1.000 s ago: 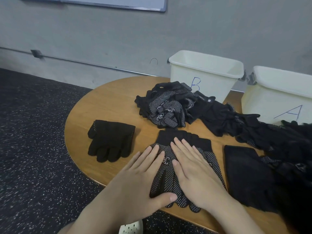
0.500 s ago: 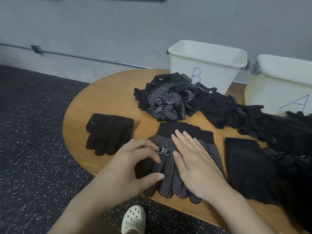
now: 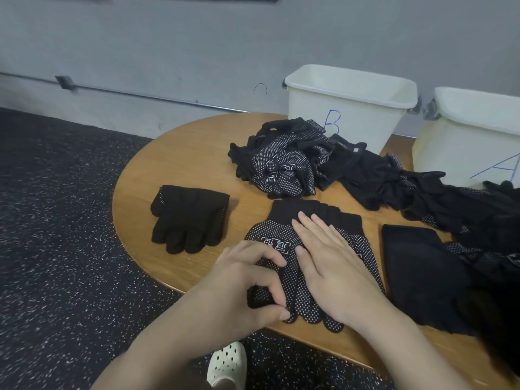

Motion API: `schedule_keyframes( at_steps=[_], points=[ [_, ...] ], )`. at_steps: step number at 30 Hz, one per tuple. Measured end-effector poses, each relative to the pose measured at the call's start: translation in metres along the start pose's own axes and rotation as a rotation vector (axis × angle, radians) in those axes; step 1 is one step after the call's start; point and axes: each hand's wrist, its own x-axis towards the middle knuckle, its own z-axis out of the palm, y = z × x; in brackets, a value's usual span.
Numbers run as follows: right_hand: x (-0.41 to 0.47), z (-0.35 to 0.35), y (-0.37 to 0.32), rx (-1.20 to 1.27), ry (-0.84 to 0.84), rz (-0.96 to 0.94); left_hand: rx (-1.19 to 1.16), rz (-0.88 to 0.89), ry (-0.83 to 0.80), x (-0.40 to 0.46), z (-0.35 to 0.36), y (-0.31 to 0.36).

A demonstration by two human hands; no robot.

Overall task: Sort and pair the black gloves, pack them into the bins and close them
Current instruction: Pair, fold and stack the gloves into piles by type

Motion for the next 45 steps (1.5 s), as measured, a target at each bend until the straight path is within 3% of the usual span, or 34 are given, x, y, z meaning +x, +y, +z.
schedule_keyframes(
  at_steps=[4, 8, 16, 25, 30, 33, 38, 45],
  points=[
    [0.0, 0.001, 0.001, -0.004, 0.005, -0.001, -0.017, 0.012, 0.015, -0.001, -0.001, 0.0],
    [0.001, 0.001, 0.001, -0.013, 0.001, -0.003, 0.03, 0.029, 0.152, 0.007, 0.003, 0.002],
    [-0.001, 0.0, 0.0, -0.059, -0.02, 0.011, 0.454, -0.019, -0.008, 0.027, 0.018, -0.012],
    [0.0, -0.003, -0.003, -0.098, -0.06, 0.009, 0.529, -0.087, -0.033, 0.013, 0.019, -0.014],
    [0.002, -0.003, -0.002, -0.035, -0.069, 0.029, 0.452, -0.134, -0.007, 0.008, 0.013, -0.012],
    [0.009, -0.01, -0.001, 0.025, -0.002, 0.038, 0.479, -0.122, 0.107, 0.011, 0.003, -0.014],
    [0.049, -0.043, -0.006, 0.052, 0.243, -0.059, 0.512, -0.195, 0.275, 0.027, -0.008, -0.024],
    [0.129, -0.057, -0.027, -0.106, 0.289, -0.121, 0.509, -0.282, 0.329, 0.042, -0.004, -0.036]
  ],
)
